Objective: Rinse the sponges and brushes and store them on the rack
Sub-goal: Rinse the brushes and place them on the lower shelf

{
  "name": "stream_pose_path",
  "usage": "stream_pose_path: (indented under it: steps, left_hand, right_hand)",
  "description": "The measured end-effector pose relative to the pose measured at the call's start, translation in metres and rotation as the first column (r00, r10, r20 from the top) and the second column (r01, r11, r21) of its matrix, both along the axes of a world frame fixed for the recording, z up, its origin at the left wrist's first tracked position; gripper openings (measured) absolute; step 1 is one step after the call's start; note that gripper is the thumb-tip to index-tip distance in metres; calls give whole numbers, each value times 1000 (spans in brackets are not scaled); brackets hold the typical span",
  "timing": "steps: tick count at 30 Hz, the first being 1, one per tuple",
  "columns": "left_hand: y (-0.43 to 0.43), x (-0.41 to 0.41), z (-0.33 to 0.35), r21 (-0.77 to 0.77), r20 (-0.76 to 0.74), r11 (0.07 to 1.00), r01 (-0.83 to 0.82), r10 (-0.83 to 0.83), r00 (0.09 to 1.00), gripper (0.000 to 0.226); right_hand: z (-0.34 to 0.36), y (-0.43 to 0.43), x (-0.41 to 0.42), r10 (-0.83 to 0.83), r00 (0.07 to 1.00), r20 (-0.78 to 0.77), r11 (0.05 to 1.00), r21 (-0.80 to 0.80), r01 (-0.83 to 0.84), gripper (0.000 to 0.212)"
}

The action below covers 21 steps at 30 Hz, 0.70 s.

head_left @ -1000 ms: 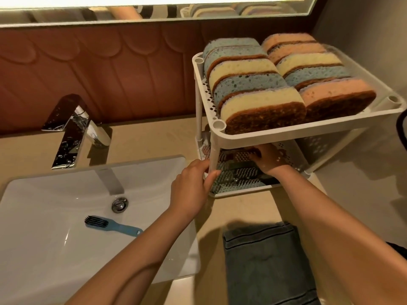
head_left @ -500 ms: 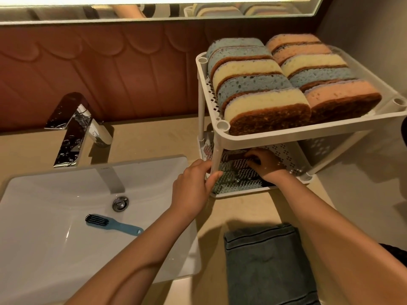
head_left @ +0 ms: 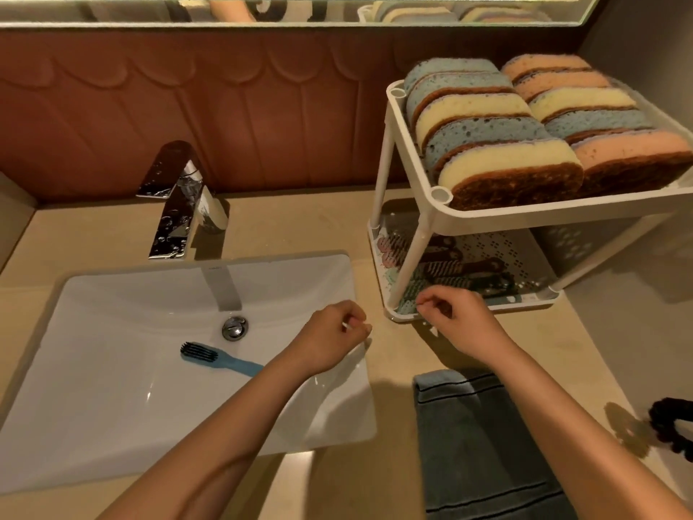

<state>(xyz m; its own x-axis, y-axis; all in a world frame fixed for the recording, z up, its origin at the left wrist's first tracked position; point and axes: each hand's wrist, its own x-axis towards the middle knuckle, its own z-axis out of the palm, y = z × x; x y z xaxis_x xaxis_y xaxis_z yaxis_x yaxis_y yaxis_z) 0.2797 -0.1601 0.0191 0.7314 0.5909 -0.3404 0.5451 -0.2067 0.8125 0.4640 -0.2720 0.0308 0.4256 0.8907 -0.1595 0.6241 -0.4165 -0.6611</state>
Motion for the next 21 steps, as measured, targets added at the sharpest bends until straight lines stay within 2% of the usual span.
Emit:
stream_pose_path:
  steps: [3,5,8,11,14,18,21]
  left_hand:
    - [3,-38,-4,-31,-89,995,95,-98,991,16]
    - [5,-68,-3,-27,-159,988,151,-153,975,24]
    - [8,-107,-2,-31,-196,989,146,-149,969,28]
    - [18,-153,-6,-120,-143,993,7,-24,989,14]
    - [33,-205,-8,-161,-97,966,-204,190,977,10]
    - [47,-280,-2,-151,-104,906,-396,384,917,10]
    - [54,-332,-1,-73,-84,856,-512,506,858,10]
  right_hand:
    - [-2,-4,-33,50,997,-62,999,-11,-51,14]
    - [-6,1,-60,80,993,-88,995,-44,-84,16]
    - [-13,11,-96,145,982,-123,979,-128,-160,17]
    - [-18,25,-135,192,966,-175,964,-148,-219,14]
    - [-23,38,-177,287,938,-193,944,-109,-311,14]
    - [-37,60,-241,435,888,-150,899,10,-438,12]
    - [-40,80,-282,486,856,-178,872,27,-489,11]
